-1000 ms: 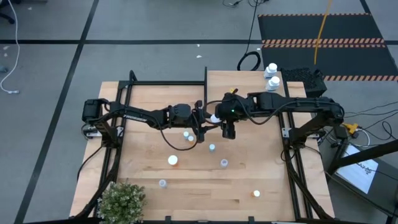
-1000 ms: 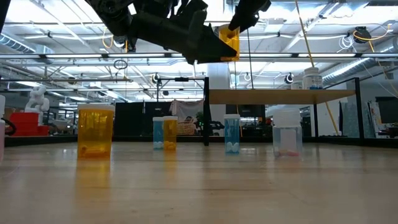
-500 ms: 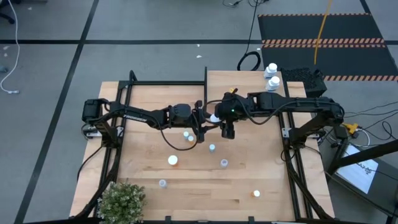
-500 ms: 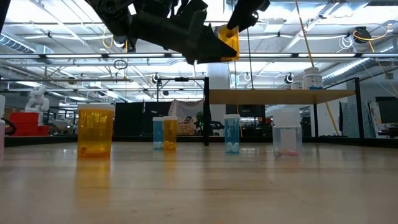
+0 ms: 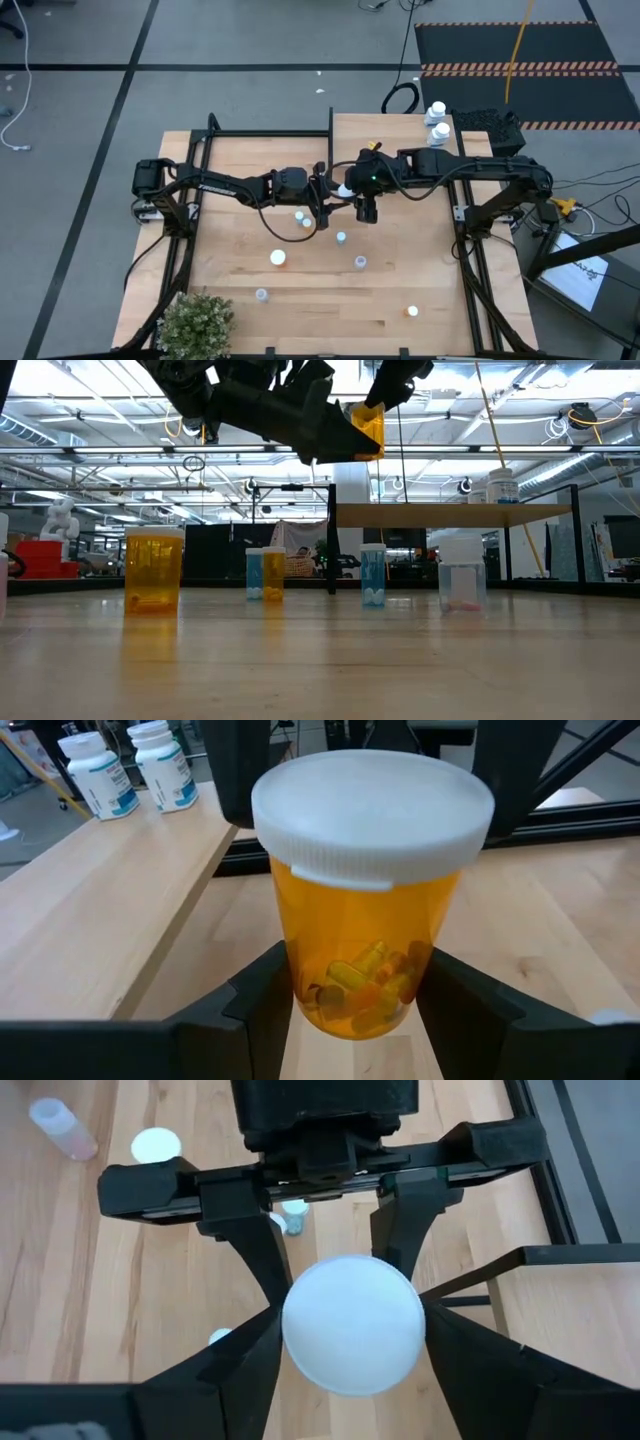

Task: Pick and place medicine bottles onto shelf by color
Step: Put the bottom large orange pill bottle on the shelf

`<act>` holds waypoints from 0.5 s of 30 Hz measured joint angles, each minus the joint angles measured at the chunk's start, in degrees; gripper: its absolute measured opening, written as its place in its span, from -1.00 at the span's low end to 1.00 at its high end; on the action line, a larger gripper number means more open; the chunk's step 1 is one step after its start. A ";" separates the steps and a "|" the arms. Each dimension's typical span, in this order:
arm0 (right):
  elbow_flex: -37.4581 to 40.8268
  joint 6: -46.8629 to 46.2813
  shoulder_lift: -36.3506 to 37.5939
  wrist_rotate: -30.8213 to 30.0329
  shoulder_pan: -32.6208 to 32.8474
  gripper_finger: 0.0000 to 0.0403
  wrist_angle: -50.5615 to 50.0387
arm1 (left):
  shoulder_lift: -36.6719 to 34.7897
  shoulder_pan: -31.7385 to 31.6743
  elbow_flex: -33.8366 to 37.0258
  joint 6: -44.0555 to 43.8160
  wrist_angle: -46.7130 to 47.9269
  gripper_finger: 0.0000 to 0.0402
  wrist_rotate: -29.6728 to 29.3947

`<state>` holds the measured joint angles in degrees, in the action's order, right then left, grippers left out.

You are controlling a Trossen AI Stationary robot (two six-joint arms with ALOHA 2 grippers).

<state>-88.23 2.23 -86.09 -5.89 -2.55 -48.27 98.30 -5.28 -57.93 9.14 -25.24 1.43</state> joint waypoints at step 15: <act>0.00 -0.03 -0.01 -0.02 0.00 0.05 -0.19 | 0.00 0.00 0.00 -0.02 0.10 -0.06 -0.02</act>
<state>-88.23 2.20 -86.11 -5.91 -2.55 -48.46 98.30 -5.28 -57.93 9.13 -25.15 1.41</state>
